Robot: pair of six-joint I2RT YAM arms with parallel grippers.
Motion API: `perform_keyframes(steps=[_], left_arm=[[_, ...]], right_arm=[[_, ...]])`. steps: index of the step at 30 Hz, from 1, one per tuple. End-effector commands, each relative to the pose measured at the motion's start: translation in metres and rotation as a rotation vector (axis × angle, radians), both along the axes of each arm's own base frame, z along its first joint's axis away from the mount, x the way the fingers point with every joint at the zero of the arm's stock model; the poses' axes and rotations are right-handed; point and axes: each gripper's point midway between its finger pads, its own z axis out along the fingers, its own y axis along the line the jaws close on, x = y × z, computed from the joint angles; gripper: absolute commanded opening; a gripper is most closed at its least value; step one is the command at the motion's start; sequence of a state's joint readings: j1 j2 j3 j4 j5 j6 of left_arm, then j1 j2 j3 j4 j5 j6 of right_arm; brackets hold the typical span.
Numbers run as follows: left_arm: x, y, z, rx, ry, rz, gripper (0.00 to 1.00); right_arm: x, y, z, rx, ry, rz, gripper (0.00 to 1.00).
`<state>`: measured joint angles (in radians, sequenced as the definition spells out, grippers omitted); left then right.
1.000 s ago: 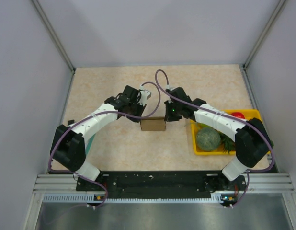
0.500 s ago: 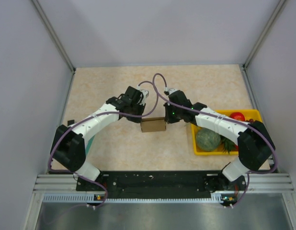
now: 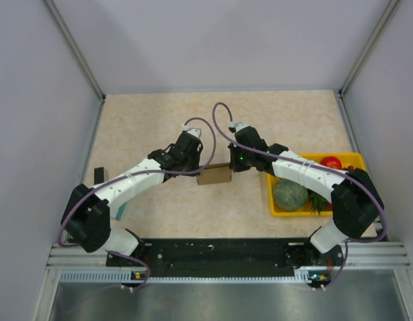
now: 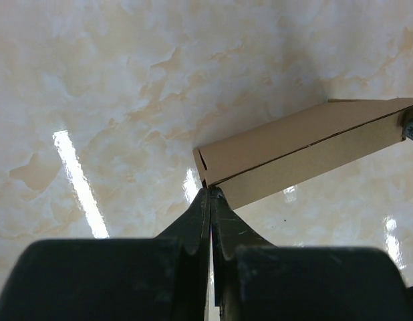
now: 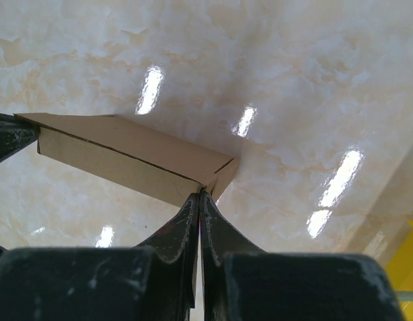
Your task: Fold the paper box
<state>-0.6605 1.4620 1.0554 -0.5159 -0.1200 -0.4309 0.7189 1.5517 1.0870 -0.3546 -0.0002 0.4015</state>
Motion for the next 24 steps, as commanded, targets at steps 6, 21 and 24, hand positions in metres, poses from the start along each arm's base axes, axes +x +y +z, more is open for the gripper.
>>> perform_keyframes(steps=[6,21,24], left_arm=[[-0.008,-0.009,-0.010,-0.061,-0.102,0.103,0.00],[-0.025,0.008,-0.045,-0.032,-0.137,0.164,0.00],[-0.028,0.011,-0.047,-0.027,-0.151,0.158,0.00]], right_arm=[[-0.011,0.019,0.001,0.031,-0.010,0.078,0.00],[-0.008,0.021,0.008,0.023,-0.065,0.141,0.00],[-0.009,0.015,-0.004,0.005,-0.114,0.174,0.00]])
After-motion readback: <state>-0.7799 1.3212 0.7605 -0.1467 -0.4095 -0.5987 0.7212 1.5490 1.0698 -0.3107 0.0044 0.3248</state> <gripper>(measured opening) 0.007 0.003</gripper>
